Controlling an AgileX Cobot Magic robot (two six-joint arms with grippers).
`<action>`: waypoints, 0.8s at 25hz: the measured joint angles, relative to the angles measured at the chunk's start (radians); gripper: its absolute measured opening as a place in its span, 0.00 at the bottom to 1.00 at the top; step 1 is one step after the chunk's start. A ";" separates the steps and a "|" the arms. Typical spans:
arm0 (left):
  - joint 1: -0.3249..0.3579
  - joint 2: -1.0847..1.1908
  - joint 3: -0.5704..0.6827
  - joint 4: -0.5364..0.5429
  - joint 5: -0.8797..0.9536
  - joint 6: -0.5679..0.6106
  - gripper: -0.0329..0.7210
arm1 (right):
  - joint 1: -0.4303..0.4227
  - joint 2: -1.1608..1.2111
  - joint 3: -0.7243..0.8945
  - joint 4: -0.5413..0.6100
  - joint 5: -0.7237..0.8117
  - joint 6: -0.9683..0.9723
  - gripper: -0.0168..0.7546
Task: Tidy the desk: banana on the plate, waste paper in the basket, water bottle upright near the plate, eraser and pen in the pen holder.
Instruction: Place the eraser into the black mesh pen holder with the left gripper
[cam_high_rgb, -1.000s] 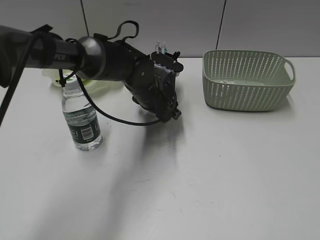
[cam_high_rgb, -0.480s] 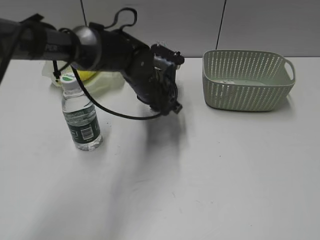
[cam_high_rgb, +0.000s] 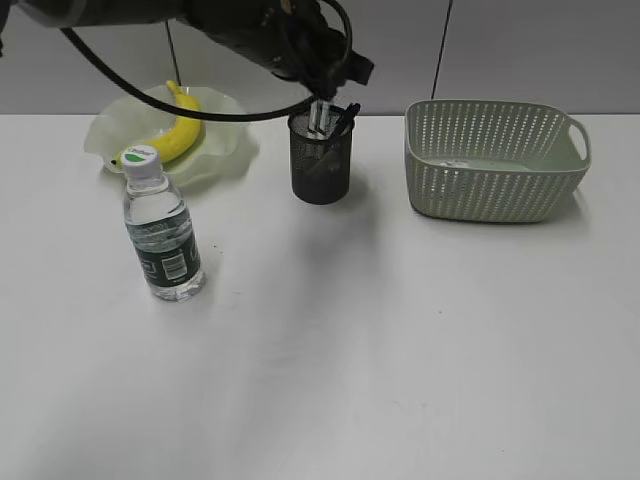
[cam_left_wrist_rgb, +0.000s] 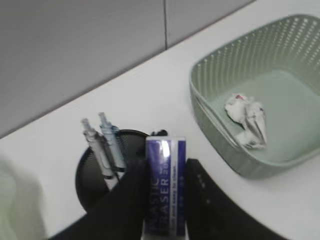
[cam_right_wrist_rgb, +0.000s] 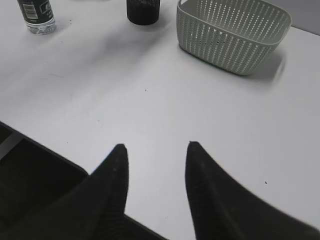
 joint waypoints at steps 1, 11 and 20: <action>0.016 0.011 0.000 -0.004 -0.024 0.000 0.27 | 0.000 0.000 0.000 0.000 0.000 0.000 0.43; 0.092 0.142 0.001 -0.115 -0.177 0.000 0.30 | 0.000 0.000 0.000 0.000 0.000 0.000 0.43; 0.091 0.083 0.001 -0.121 -0.127 0.000 0.65 | 0.000 0.000 0.000 0.000 0.000 0.000 0.43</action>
